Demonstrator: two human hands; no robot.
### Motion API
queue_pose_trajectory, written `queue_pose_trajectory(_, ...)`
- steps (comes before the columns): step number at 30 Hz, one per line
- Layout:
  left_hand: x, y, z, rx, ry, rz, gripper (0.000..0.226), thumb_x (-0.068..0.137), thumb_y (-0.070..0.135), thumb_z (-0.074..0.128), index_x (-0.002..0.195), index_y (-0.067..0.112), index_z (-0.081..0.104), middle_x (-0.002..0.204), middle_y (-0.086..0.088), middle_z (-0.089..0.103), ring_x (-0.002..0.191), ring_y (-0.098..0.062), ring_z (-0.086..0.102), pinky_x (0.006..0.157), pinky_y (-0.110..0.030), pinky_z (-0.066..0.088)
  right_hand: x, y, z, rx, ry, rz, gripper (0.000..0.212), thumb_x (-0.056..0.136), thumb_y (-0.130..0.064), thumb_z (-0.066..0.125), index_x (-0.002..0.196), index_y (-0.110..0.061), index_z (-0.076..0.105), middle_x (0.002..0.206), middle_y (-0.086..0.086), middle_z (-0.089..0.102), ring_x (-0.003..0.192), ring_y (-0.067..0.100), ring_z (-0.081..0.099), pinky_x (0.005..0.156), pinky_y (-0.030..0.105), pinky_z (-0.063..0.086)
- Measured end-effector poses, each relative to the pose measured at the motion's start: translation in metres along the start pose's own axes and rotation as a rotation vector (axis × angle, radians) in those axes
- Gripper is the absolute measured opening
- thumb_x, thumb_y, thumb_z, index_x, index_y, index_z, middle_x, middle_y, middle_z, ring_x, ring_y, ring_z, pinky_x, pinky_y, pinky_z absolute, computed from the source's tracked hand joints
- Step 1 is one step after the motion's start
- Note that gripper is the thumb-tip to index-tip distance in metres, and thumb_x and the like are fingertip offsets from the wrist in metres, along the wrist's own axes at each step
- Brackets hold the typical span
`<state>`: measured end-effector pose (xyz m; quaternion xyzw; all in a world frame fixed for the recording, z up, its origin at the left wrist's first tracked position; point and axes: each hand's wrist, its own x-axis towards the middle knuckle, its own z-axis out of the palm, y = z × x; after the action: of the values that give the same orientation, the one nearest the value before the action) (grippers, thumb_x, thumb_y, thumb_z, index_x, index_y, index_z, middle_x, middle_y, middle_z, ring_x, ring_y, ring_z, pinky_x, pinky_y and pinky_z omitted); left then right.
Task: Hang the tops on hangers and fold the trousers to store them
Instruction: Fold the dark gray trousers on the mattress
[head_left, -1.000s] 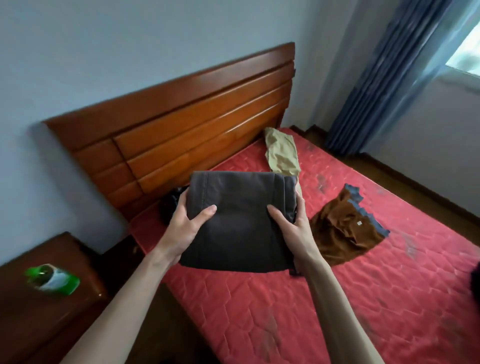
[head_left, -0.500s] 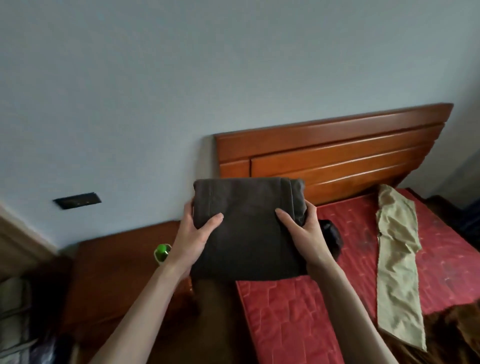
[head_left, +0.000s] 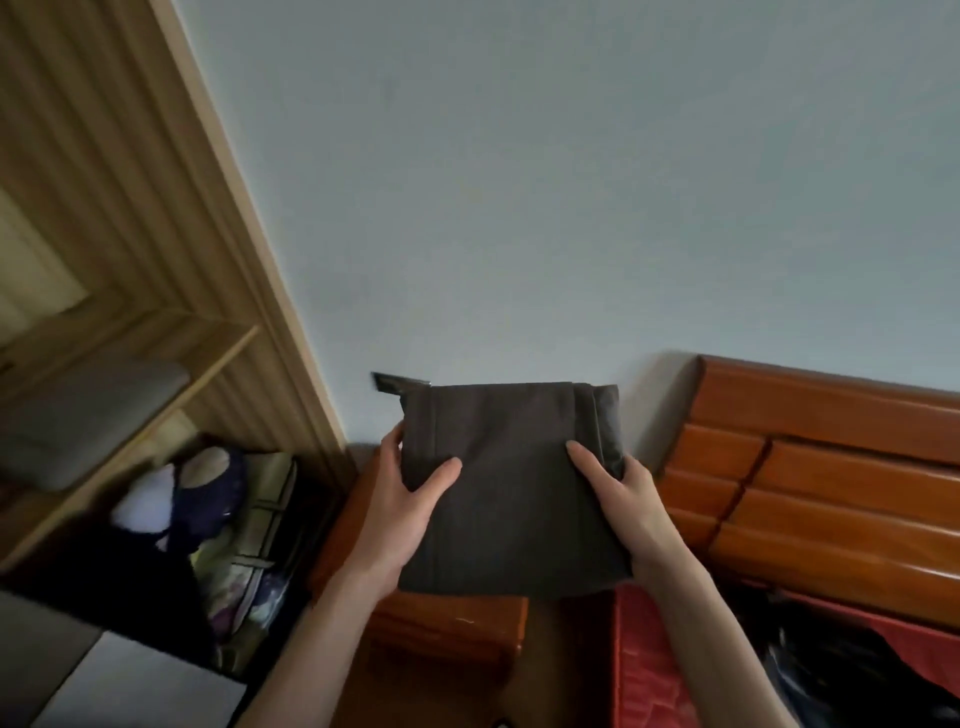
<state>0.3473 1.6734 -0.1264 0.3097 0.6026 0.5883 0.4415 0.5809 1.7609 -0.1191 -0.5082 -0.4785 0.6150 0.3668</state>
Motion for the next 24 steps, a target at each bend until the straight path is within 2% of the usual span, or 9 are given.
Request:
queue_pose_trajectory(3, 0.019, 0.008, -0.025, 0.006, 0.141, 0.026, 0.062, 0.088, 0.032, 0.081, 0.138, 0.047, 0.048, 0.115, 0.022, 0.070, 0.098, 0.007, 0.069, 0.070, -0.011, 0.056, 0.043, -0.014, 0.038, -0.073, -0.120, 0.032, 0.051, 0.085, -0.061, 0.077, 0.116, -0.021, 0.067, 0.097, -0.007, 0.081, 0.087, 0.011, 0.078, 0.079, 0.031, 0.062)
queue_pose_trajectory(6, 0.033, 0.019, -0.045, 0.006, 0.282, 0.041, 0.063, 0.088, 0.034, 0.080, 0.139, 0.048, 0.045, 0.118, 0.026, 0.063, 0.093, 0.013, 0.066, 0.067, -0.007, 0.053, 0.082, -0.027, 0.074, -0.113, -0.236, 0.032, 0.047, 0.086, -0.061, 0.075, 0.110, -0.021, 0.068, 0.090, -0.009, 0.081, 0.081, 0.010, 0.078, 0.065, 0.023, 0.061)
queue_pose_trajectory(8, 0.038, 0.023, -0.059, 0.000, 0.368, 0.046, 0.066, 0.088, 0.038, 0.079, 0.138, 0.053, 0.040, 0.121, 0.028, 0.058, 0.100, 0.006, 0.064, 0.079, -0.019, 0.056, 0.105, -0.035, 0.098, -0.145, -0.306, 0.029, 0.044, 0.086, -0.060, 0.075, 0.104, -0.021, 0.069, 0.085, -0.008, 0.080, 0.077, 0.009, 0.077, 0.057, 0.019, 0.059)
queue_pose_trajectory(11, 0.041, 0.030, -0.082, -0.047, 0.471, 0.049, 0.067, 0.087, 0.041, 0.079, 0.134, 0.063, 0.037, 0.132, 0.017, 0.058, 0.119, -0.013, 0.061, 0.102, -0.044, 0.053, 0.132, -0.043, 0.140, -0.199, -0.409, 0.025, 0.042, 0.086, -0.061, 0.074, 0.097, -0.020, 0.070, 0.078, -0.009, 0.079, 0.070, 0.008, 0.076, 0.050, 0.017, 0.056)
queue_pose_trajectory(14, 0.038, 0.037, -0.106, -0.053, 0.566, 0.037, 0.078, 0.083, 0.046, 0.079, 0.143, 0.060, 0.031, 0.135, 0.009, 0.055, 0.122, -0.022, 0.061, 0.104, -0.054, 0.053, 0.147, -0.046, 0.183, -0.249, -0.491, -0.011, 0.040, 0.089, -0.059, 0.073, 0.095, -0.020, 0.070, 0.074, -0.014, 0.077, 0.067, 0.003, 0.074, 0.047, 0.015, 0.053)
queue_pose_trajectory(17, 0.036, 0.040, -0.136, -0.081, 0.660, 0.026, 0.092, 0.074, 0.050, 0.081, 0.149, 0.054, 0.029, 0.137, 0.006, 0.054, 0.119, -0.024, 0.064, 0.097, -0.052, 0.058, 0.155, -0.048, 0.228, -0.314, -0.590, -0.040, 0.043, 0.089, -0.060, 0.071, 0.099, -0.018, 0.073, 0.079, -0.011, 0.078, 0.072, 0.006, 0.076, 0.054, 0.016, 0.056)
queue_pose_trajectory(21, 0.035, 0.041, -0.178, -0.119, 0.755, 0.051, 0.085, 0.074, 0.046, 0.084, 0.144, 0.053, 0.037, 0.130, 0.007, 0.060, 0.107, -0.016, 0.071, 0.077, -0.031, 0.063, 0.162, -0.050, 0.290, -0.374, -0.713, -0.046, 0.048, 0.083, -0.064, 0.072, 0.095, -0.018, 0.074, 0.078, -0.008, 0.079, 0.071, 0.009, 0.077, 0.059, 0.022, 0.060)
queue_pose_trajectory(22, 0.035, 0.042, -0.189, -0.123, 0.777, 0.061, 0.088, 0.073, 0.045, 0.084, 0.147, 0.050, 0.036, 0.130, 0.007, 0.061, 0.106, -0.014, 0.071, 0.078, -0.031, 0.064, 0.163, -0.051, 0.305, -0.384, -0.737, -0.042, 0.050, 0.083, -0.064, 0.072, 0.096, -0.016, 0.074, 0.078, -0.008, 0.079, 0.070, 0.009, 0.077, 0.056, 0.019, 0.058)
queue_pose_trajectory(24, 0.038, 0.044, -0.213, -0.130, 0.813, 0.078, 0.092, 0.072, 0.046, 0.085, 0.150, 0.046, 0.036, 0.132, 0.005, 0.061, 0.111, -0.017, 0.070, 0.088, -0.039, 0.063, 0.163, -0.054, 0.336, -0.397, -0.779, -0.030, 0.055, 0.079, -0.067, 0.072, 0.097, -0.015, 0.074, 0.078, -0.009, 0.079, 0.069, 0.007, 0.076, 0.051, 0.015, 0.055)
